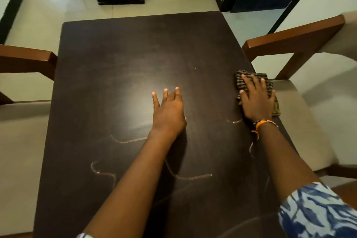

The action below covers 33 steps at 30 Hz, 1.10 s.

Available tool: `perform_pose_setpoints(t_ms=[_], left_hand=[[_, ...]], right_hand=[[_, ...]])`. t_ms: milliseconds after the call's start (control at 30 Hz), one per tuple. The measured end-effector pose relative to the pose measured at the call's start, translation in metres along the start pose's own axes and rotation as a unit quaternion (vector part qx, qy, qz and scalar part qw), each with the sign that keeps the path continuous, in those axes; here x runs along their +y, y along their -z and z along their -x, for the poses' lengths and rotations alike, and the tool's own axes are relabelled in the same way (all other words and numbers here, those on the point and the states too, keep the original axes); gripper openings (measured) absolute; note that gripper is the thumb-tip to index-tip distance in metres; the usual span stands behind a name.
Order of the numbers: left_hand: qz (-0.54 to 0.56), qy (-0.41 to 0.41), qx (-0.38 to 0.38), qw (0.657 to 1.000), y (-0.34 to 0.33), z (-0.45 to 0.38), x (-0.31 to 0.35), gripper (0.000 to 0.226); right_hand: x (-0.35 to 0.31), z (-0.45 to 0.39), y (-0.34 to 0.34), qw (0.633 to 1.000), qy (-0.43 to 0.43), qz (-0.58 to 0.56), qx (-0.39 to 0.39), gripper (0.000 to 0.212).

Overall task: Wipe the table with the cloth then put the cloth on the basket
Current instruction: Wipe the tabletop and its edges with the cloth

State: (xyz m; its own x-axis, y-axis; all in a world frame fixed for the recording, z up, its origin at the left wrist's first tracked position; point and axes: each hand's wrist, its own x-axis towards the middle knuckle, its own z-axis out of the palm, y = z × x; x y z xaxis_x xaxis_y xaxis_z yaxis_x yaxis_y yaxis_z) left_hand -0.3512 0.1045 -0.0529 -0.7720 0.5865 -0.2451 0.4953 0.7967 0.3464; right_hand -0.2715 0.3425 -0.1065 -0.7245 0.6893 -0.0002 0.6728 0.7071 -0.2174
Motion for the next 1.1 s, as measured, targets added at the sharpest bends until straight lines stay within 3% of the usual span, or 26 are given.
perform_pose_setpoints(t_ms=[133,233,367,467,567,700,867,1100], left_hand=[[-0.010,0.056,0.024,0.998,-0.008,-0.002,-0.002,0.107],[0.010,0.104,0.063,0.993,-0.015,0.005,-0.008,0.108],[0.009,0.121,0.070,0.990,-0.024,0.014,-0.012,0.093],[0.008,0.140,0.073,0.987,-0.029,0.015,-0.008,0.090],[0.011,0.136,0.078,0.987,-0.031,0.012,0.004,0.090],[0.005,0.081,0.085,0.993,-0.030,0.004,0.020,0.091],[-0.046,0.031,-0.027,0.998,-0.024,-0.005,0.035,0.099],[-0.086,0.036,-0.098,0.991,-0.019,-0.006,0.035,0.124]], right_hand=[[-0.036,0.006,-0.008,0.999,-0.042,-0.012,0.027,0.053],[-0.091,0.017,-0.019,0.997,0.080,-0.002,0.000,0.054],[-0.168,0.019,-0.038,0.964,0.260,-0.019,-0.058,0.054],[-0.188,0.000,-0.044,0.946,0.316,-0.015,-0.072,0.051],[-0.163,-0.032,-0.039,0.954,0.293,-0.013,-0.061,0.052],[-0.084,-0.082,-0.022,0.979,0.197,-0.009,-0.043,0.052],[-0.009,-0.113,-0.004,0.996,0.078,-0.030,-0.027,0.050],[-0.004,-0.108,0.005,0.995,0.076,-0.043,-0.046,0.050]])
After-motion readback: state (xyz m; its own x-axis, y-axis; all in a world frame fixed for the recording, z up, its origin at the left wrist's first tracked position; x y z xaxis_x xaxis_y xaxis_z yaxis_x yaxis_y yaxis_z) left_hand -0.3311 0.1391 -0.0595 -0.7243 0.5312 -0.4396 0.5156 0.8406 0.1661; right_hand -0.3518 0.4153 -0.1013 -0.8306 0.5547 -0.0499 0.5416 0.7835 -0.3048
